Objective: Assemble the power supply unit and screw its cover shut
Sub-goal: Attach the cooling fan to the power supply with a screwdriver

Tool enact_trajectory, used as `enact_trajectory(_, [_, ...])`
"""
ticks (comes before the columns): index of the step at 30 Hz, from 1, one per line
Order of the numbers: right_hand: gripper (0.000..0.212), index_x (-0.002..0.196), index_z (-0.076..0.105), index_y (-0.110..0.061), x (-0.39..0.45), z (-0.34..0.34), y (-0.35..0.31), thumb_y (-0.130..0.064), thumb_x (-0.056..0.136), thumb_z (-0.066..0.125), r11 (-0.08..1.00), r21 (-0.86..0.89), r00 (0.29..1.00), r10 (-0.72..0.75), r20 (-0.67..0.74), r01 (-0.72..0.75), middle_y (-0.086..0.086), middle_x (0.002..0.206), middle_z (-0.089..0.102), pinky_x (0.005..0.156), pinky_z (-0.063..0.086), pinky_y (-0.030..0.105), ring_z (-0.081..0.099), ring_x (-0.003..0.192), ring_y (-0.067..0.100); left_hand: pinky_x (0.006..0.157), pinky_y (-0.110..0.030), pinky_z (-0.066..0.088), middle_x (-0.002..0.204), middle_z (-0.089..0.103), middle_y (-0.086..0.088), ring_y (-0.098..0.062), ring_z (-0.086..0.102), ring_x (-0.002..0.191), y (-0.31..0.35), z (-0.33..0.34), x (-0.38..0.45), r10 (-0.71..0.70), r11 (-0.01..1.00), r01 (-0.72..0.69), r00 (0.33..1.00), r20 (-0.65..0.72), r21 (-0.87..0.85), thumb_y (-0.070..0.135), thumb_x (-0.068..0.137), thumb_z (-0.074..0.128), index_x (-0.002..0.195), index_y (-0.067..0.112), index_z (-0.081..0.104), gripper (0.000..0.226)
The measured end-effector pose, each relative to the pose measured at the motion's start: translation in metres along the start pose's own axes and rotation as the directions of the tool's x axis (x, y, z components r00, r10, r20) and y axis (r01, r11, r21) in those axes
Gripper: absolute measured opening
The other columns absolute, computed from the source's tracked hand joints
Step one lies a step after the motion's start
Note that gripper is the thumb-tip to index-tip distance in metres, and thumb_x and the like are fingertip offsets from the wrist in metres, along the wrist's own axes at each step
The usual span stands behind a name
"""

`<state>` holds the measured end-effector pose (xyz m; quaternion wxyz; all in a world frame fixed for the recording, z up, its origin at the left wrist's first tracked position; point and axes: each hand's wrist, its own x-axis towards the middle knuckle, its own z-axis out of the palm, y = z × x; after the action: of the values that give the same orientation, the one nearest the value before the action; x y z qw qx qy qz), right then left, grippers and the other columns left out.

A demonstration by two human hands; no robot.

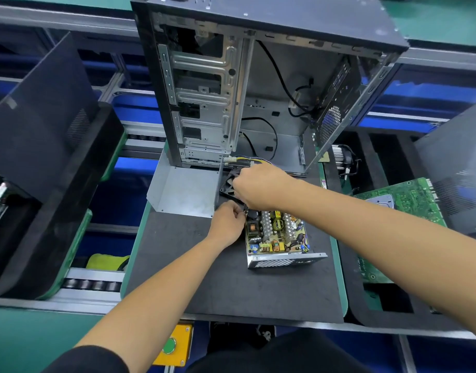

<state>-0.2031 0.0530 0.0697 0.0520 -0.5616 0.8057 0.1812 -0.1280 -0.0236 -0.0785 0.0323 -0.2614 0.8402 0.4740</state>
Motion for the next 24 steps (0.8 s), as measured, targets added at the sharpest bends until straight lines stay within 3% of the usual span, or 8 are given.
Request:
enact_trajectory(3, [0.011, 0.099, 0.054, -0.011, 0.001, -0.003, 0.001, -0.021, 0.097, 0.048, 1.0, -0.022, 0.999, 0.017, 0.035, -0.016, 0.01, 0.104, 0.062, 0.06, 0.036, 0.032, 0.058, 0.08, 0.029, 0.062, -0.029, 0.039, 0.075, 0.055, 0.002, -0.016, 0.052, 0.072, 0.001, -0.001, 0.0, 0.001, 1.0, -0.001, 1.0, 0.012, 0.01, 0.016, 0.092, 0.054, 0.085, 0.017, 0.053, 0.007])
enact_trajectory(6, [0.04, 0.121, 0.042, -0.006, -0.002, -0.006, 0.004, -0.019, 0.088, 0.061, 0.994, 0.11, 0.989, -0.015, 0.144, -0.001, 0.012, 0.12, 0.046, 0.056, 0.03, 0.028, 0.048, 0.07, 0.024, 0.062, -0.028, 0.038, 0.076, 0.054, 0.003, -0.015, 0.052, 0.072, 0.002, -0.002, 0.002, -0.007, 1.0, 0.007, 1.0, 0.03, 0.006, 0.016, 0.092, 0.054, 0.091, 0.014, 0.054, 0.002])
enact_trajectory(10, [0.012, 0.084, 0.049, -0.011, -0.004, -0.01, 0.005, -0.011, 0.084, 0.061, 0.994, 0.106, 0.997, -0.044, 0.065, 0.037, 0.01, 0.091, 0.053, 0.06, 0.034, 0.032, 0.049, 0.074, 0.024, 0.059, -0.028, 0.037, 0.075, 0.055, 0.005, -0.011, 0.051, 0.069, 0.004, -0.003, 0.003, -0.049, 0.999, 0.05, 0.998, 0.043, -0.005, 0.017, 0.093, 0.052, 0.085, 0.016, 0.052, 0.007])
enact_trajectory(13, [0.031, 0.063, 0.037, -0.012, -0.006, -0.005, 0.005, -0.014, 0.089, 0.054, 0.997, 0.065, 0.999, -0.03, 0.024, 0.029, 0.01, 0.076, 0.057, 0.058, 0.035, 0.032, 0.053, 0.07, 0.029, 0.054, -0.026, 0.036, 0.073, 0.056, 0.003, -0.012, 0.051, 0.066, 0.006, -0.004, 0.003, -0.067, 0.998, 0.067, 0.996, 0.063, -0.009, 0.018, 0.092, 0.05, 0.082, 0.017, 0.051, 0.011])
enact_trajectory(17, [0.024, 0.084, 0.054, -0.014, -0.006, 0.001, 0.004, -0.025, 0.101, 0.041, 0.999, -0.031, 0.999, 0.032, -0.042, -0.033, 0.011, 0.099, 0.067, 0.06, 0.038, 0.033, 0.062, 0.085, 0.03, 0.06, -0.029, 0.038, 0.071, 0.053, 0.004, -0.014, 0.05, 0.069, 0.009, -0.005, 0.002, -0.06, 0.998, 0.059, 0.995, 0.073, 0.013, 0.016, 0.087, 0.056, 0.076, 0.019, 0.049, 0.014])
enact_trajectory(20, [0.029, 0.112, 0.049, -0.007, -0.006, 0.0, 0.005, -0.033, 0.098, 0.046, 0.99, 0.136, 0.999, 0.031, 0.036, -0.036, 0.013, 0.114, 0.057, 0.063, 0.033, 0.033, 0.06, 0.091, 0.032, 0.058, -0.029, 0.036, 0.07, 0.052, 0.003, -0.016, 0.05, 0.069, 0.009, -0.006, 0.002, -0.039, 0.999, 0.035, 0.995, 0.09, 0.041, 0.015, 0.09, 0.053, 0.077, 0.018, 0.049, 0.014])
enact_trajectory(22, [0.031, 0.111, 0.043, -0.007, -0.007, -0.002, 0.007, -0.023, 0.09, 0.058, 0.971, 0.24, 0.994, -0.012, 0.111, -0.015, 0.012, 0.111, 0.046, 0.057, 0.029, 0.031, 0.047, 0.071, 0.024, 0.058, -0.029, 0.036, 0.071, 0.053, 0.002, -0.018, 0.051, 0.071, 0.01, -0.006, 0.002, -0.036, 0.998, 0.032, 0.995, 0.091, 0.052, 0.015, 0.091, 0.051, 0.082, 0.015, 0.051, 0.009])
enact_trajectory(24, [0.021, 0.095, 0.048, -0.009, -0.007, -0.004, 0.009, -0.015, 0.083, 0.063, 0.972, 0.233, 0.997, -0.036, 0.07, 0.018, 0.008, 0.1, 0.045, 0.058, 0.03, 0.031, 0.039, 0.068, 0.02, 0.058, -0.029, 0.036, 0.07, 0.054, 0.002, -0.017, 0.051, 0.069, 0.01, -0.007, 0.002, -0.047, 0.998, 0.043, 0.995, 0.083, 0.055, 0.015, 0.091, 0.052, 0.082, 0.014, 0.051, 0.01])
